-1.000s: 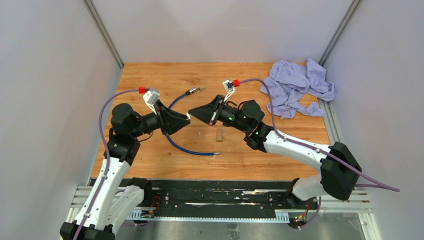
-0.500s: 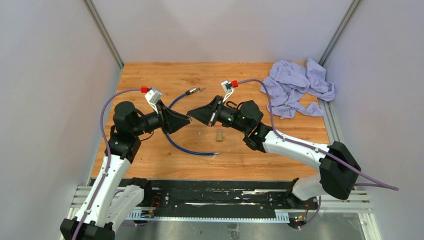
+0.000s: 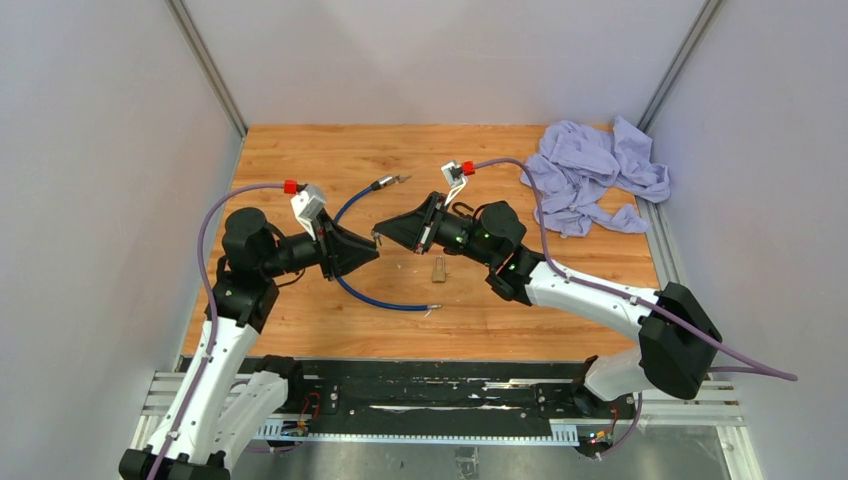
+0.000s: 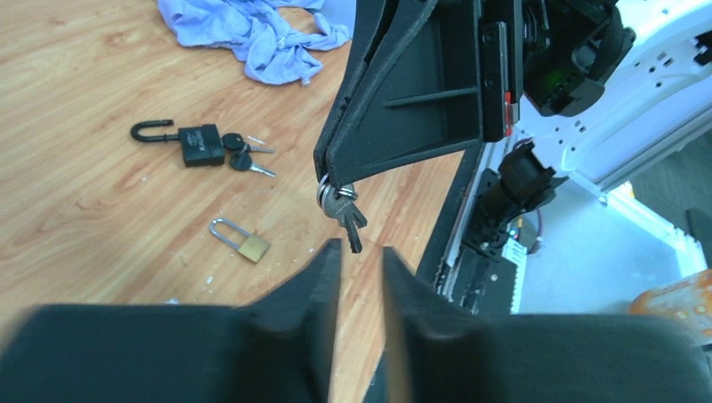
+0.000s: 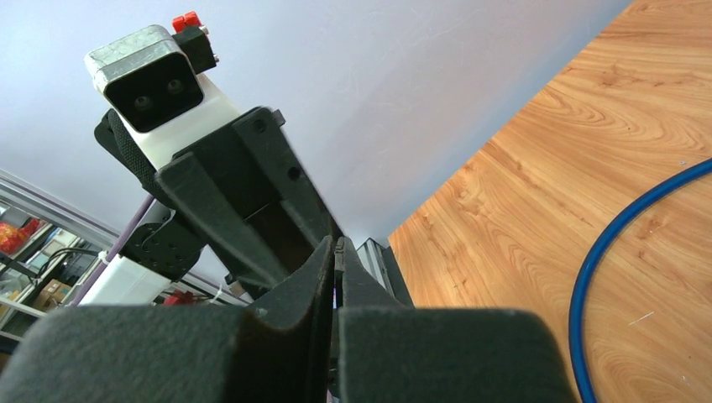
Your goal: Unlock with the key
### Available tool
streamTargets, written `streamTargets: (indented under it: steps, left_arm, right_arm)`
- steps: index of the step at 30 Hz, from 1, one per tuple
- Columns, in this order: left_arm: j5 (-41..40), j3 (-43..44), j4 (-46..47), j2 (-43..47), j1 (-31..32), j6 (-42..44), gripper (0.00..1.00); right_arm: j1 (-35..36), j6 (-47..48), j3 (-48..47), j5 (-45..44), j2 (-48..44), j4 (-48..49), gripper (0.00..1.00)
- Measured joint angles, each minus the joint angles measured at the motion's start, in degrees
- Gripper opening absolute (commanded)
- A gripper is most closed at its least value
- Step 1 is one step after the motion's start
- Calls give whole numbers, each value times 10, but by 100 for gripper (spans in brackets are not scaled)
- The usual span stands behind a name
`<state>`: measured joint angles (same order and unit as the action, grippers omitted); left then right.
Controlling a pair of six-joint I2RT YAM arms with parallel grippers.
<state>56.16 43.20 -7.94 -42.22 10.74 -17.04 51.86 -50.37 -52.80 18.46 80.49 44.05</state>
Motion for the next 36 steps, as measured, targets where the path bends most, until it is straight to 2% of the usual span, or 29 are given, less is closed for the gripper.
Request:
streamTargets:
  steps: [3,6,9,15,20,32,36]
  left_arm:
    - [1,0,1,1,0,5,53]
    - [0,0,1,-2,0,3,53]
    - [0,0,2,-6,0,0,46]
    - [0,0,3,-8,0,-3,24]
    - [0,2,3,-8,0,0,13]
    - [6,16,-46,-5,0,45,9]
    - [14,20,-60,-4,0,56,5]
  right_arm:
    - [0,0,0,3,0,0,1]
    - [0,0,0,7,0,0,1]
    - [0,0,0,10,0,-1,0]
    - [3,-1,0,16,2,-2,1]
    - [3,0,0,21,4,-4,1]
    - [3,14,-10,37,-2,-35,1]
    - [3,27,-10,45,-8,-56,1]
